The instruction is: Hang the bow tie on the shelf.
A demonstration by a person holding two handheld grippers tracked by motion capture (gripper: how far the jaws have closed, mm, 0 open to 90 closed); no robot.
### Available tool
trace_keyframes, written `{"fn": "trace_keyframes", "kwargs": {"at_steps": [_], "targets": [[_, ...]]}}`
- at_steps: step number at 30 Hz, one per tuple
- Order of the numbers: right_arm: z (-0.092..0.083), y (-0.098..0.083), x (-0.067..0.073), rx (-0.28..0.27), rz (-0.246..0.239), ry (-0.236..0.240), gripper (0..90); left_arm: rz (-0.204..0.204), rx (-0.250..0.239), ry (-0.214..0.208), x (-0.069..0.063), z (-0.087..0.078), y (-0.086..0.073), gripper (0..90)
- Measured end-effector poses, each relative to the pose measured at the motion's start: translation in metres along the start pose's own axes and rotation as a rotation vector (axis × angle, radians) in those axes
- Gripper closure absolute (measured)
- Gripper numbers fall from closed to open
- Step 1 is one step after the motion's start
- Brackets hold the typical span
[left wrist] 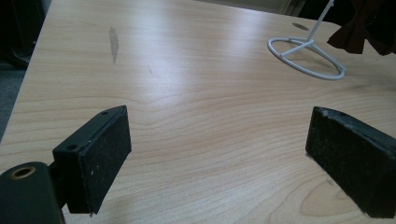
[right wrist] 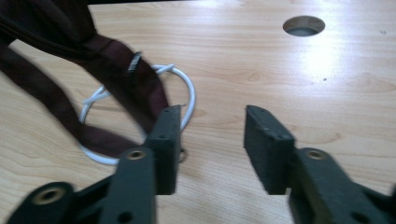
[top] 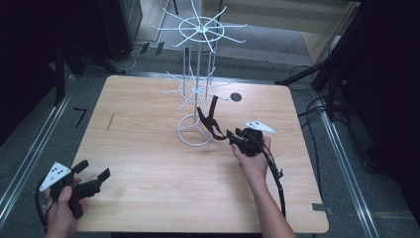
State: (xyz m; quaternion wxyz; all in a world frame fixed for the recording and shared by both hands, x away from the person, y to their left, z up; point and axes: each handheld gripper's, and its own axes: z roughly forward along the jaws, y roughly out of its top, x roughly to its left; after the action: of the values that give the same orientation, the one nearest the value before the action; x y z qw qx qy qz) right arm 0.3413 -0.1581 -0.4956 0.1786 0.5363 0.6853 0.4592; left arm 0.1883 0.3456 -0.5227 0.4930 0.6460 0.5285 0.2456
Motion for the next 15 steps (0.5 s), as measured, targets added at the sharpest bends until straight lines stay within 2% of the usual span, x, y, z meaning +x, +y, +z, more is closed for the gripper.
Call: {"fn": "trace_keyframes", "kwargs": {"at_steps": [3, 9, 10, 15], "targets": [[-0.003, 0.001, 0.000, -0.009, -0.010, 0.014, 48.1, -0.001, 0.000, -0.001, 0.000, 0.000, 0.000, 7.3], [-0.013, 0.002, -0.003, -0.043, -0.035, 0.010, 38.6, -0.001, 0.000, -0.001, 0.000, 0.000, 0.000, 7.3], [-0.017, 0.002, -0.007, -0.051, -0.037, 0.003, 34.9, -0.001, 0.000, -0.001, 0.000, 0.000, 0.000, 7.3], [-0.026, -0.001, -0.018, -0.068, -0.032, -0.021, 28.1, -0.001, 0.001, 0.001, 0.000, 0.000, 0.000, 7.3]]}}
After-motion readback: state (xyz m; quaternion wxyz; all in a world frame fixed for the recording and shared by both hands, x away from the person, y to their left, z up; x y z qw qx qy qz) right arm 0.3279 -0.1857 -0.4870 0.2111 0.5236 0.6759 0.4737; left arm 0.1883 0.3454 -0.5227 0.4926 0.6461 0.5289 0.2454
